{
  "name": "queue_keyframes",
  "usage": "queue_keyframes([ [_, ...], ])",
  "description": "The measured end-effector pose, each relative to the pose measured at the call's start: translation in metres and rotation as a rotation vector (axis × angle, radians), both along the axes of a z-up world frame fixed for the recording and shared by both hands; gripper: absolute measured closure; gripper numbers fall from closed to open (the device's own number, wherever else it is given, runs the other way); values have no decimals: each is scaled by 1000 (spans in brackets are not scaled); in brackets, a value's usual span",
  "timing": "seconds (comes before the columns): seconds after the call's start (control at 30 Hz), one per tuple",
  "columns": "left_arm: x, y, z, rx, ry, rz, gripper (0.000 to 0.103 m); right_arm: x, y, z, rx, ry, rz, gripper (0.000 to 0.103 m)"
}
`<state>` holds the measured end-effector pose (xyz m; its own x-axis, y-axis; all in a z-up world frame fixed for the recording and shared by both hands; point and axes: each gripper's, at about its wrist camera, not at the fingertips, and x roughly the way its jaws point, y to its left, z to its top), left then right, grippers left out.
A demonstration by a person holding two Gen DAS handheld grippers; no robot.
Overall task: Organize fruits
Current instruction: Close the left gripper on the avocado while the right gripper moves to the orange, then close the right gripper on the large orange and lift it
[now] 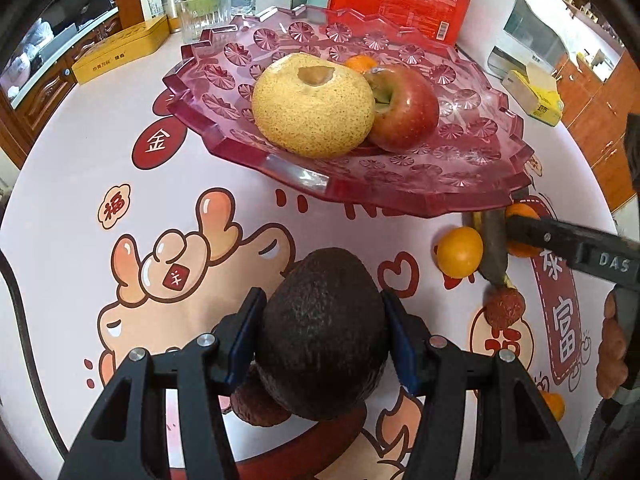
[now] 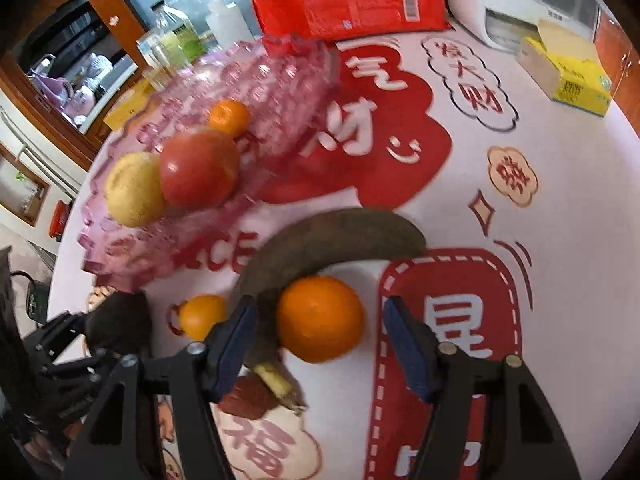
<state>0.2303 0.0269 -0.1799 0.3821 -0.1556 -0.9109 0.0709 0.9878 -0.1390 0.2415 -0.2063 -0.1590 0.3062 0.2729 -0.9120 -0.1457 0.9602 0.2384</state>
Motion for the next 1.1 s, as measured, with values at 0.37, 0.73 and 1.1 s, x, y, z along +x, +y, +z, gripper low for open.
queue_keyframes([
  [0.37, -7, 5, 0, -29, -10, 29, 47, -6, -10, -7, 98, 18, -7, 58],
  [0.73, -30, 13, 5, -31, -12, 52, 47, -35, -12, 0, 75, 3, -64, 61],
  [1.1, -57, 15, 42, -35, -65, 39, 47, -68, 3, 30, 62, -48, -36, 61],
])
